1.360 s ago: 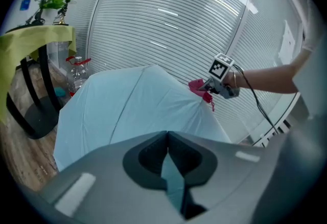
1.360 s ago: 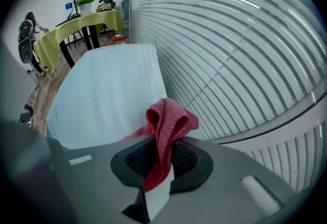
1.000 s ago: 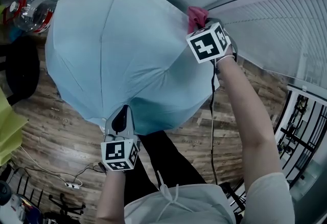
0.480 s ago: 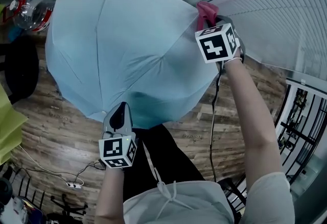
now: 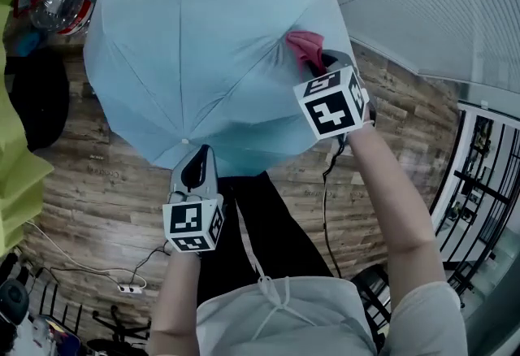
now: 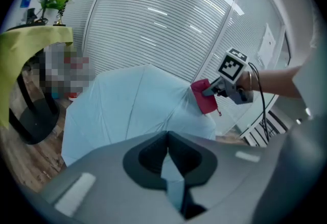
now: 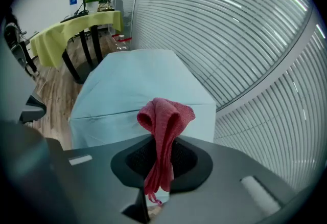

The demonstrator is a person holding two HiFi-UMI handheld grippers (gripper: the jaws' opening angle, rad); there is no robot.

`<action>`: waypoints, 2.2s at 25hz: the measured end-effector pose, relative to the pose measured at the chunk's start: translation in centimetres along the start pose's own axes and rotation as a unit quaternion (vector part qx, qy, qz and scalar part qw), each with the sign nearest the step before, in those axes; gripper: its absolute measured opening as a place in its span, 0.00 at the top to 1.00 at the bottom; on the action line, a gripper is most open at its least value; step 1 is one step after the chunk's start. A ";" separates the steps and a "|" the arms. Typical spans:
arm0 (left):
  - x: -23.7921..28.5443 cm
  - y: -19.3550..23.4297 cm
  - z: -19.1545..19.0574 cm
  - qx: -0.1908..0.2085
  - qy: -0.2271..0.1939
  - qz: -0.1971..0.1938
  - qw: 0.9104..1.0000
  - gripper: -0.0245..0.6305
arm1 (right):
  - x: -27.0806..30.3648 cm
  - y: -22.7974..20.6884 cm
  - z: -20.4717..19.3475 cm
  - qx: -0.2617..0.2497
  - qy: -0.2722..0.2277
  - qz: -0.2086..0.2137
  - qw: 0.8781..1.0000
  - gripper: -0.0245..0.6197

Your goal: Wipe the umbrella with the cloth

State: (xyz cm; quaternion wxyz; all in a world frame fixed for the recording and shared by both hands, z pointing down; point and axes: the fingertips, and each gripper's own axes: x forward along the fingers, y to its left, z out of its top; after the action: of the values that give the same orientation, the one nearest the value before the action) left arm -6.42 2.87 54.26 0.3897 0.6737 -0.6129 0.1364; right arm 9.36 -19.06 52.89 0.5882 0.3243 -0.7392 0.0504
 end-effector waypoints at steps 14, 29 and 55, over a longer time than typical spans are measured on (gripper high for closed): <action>-9.1 9.8 -8.6 -0.044 0.011 0.037 0.998 0.95 | -0.6 28.4 -0.8 0.011 0.024 0.144 0.989 0.87; -8.4 13.1 -13.4 -0.080 0.020 0.077 0.994 0.95 | 4.8 34.8 -0.6 -0.021 0.008 0.216 0.976 0.87; -0.2 3.6 -6.9 -0.139 0.002 0.096 0.986 0.95 | 4.9 21.1 -0.4 -0.064 -0.011 0.252 0.966 0.87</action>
State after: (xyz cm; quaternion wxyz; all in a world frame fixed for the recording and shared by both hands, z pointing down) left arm -7.74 7.99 60.01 0.4661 0.5510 -0.6866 0.0876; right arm -2.21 -4.36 63.89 0.5681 0.0904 -0.8048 0.1463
